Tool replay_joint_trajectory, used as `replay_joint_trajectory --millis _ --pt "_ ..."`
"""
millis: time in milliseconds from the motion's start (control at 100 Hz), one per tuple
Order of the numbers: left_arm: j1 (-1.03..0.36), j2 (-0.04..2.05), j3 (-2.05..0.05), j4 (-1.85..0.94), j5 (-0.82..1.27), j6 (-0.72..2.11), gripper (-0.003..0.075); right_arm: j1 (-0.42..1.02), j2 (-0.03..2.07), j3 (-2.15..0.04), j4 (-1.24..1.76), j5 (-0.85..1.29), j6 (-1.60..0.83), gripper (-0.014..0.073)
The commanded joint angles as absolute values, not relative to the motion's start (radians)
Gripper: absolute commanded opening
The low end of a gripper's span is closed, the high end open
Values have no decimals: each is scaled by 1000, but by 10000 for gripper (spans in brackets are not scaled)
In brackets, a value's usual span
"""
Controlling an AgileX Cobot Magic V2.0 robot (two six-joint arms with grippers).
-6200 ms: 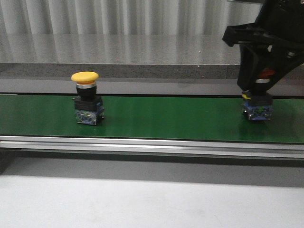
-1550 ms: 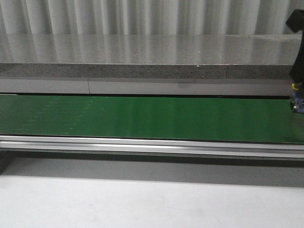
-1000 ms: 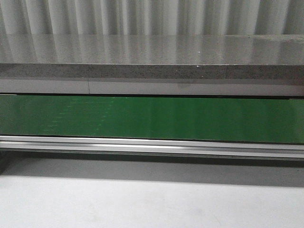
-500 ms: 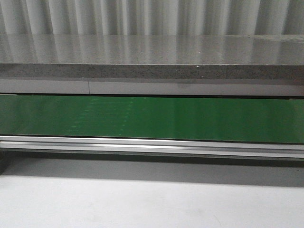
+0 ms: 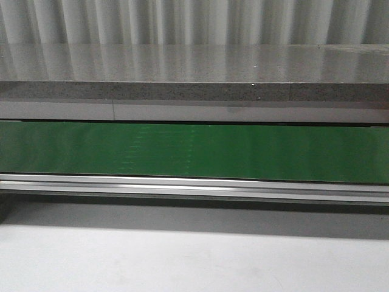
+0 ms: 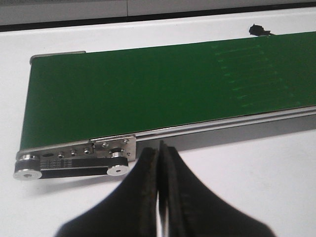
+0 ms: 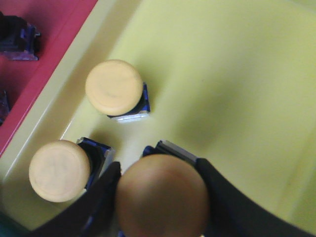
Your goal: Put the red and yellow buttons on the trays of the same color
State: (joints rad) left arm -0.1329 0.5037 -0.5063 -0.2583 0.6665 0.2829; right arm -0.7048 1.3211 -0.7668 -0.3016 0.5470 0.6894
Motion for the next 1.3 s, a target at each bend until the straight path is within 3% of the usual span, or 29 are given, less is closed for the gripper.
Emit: replay_joint_trajectory --millis 0,160,250,520,900,1000,1150,1240,1290 --pt "-142 507 -532 -283 602 285 -20 -712 1336 -789 -303 478 694 113" --pt "-142 507 -532 -283 602 285 -20 -715 1404 -789 -300 443 694 119" --pt "-142 507 -532 -283 602 285 -20 -715 1440 -789 -289 449 694 167" --pt "-142 507 -532 -283 602 285 -20 -715 1452 -789 -279 456 694 487" --pt "-142 507 -532 -283 602 285 -20 -709 1253 -791 -281 501 666 488" --pt "-142 507 -532 -283 602 285 -20 -674 1145 -791 -281 505 633 415" --pt "-142 507 -532 -283 602 285 -20 -523 1043 -791 -281 535 591 83" --pt "-142 507 -532 -283 602 285 -20 -406 1019 -791 -281 565 572 -74" --pt "-142 507 -532 -283 602 285 -20 -330 1007 -791 -281 575 565 -60"
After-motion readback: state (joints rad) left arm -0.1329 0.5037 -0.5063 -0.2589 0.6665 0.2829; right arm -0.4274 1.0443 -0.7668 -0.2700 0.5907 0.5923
